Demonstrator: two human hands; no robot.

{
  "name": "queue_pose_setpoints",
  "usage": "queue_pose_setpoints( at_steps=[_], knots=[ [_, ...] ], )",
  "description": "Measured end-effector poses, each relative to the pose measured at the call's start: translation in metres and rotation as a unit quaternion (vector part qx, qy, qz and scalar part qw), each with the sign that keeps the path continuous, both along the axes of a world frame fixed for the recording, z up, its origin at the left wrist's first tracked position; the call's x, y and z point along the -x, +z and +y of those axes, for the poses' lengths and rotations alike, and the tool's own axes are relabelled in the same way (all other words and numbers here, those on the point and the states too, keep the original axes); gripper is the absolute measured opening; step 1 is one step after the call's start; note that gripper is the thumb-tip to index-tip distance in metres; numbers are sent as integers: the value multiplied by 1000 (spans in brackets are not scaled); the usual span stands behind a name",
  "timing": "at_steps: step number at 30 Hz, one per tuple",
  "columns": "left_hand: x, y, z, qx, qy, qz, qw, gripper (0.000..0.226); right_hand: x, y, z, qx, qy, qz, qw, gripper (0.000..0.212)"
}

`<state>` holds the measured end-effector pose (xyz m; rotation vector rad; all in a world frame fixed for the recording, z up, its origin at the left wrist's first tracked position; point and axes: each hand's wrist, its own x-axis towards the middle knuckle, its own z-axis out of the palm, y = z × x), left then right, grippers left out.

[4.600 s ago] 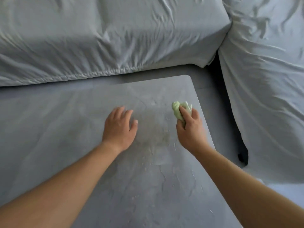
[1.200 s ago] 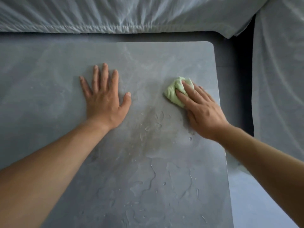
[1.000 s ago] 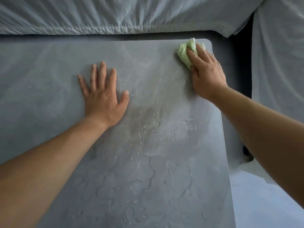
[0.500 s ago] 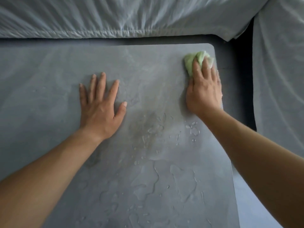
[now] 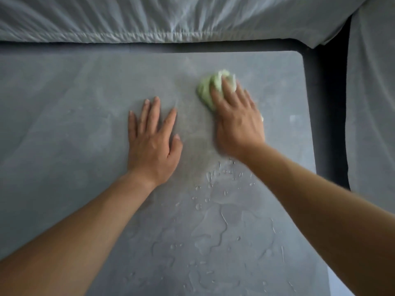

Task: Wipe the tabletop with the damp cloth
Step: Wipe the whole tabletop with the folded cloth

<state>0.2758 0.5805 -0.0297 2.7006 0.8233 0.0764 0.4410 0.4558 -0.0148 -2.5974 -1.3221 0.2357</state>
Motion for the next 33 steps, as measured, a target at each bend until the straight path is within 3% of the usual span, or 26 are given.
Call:
queue_pose_setpoints(
  at_steps=[3,5,10,15,17,22,24,29,31,33],
  knots=[
    [0,1,1,8,-4,2,1000,63,48,2,-56,8,85,24,996,60],
    [1,1,1,17,-6,-11,1000,61,36,2,-55,8,97,28,995,58],
    [14,5,-3,31,-9,-40,999,51,16,-1,-1,-8,-55,13,998,63],
    [35,3,-20,12,-29,-16,999,56,82,1,-63,0,137,13,991,61],
    [37,1,-19,9,-30,-12,999,58,73,4,-71,14,175,21,984,59],
    [38,-3,-20,-2,-33,-3,999,61,37,0,-21,5,-34,1,999,65],
    [38,-3,-20,-4,-35,-3,999,62,63,-4,-29,-11,-23,-9,1000,63],
    [39,-4,-19,-16,-39,-15,999,60,106,3,-89,17,144,27,989,63],
    [39,-5,-19,-16,-40,-19,999,60,78,2,-87,27,123,10,992,63],
    [38,-5,-20,-21,-38,-14,999,62,47,2,-75,30,18,3,999,64]
  ],
)
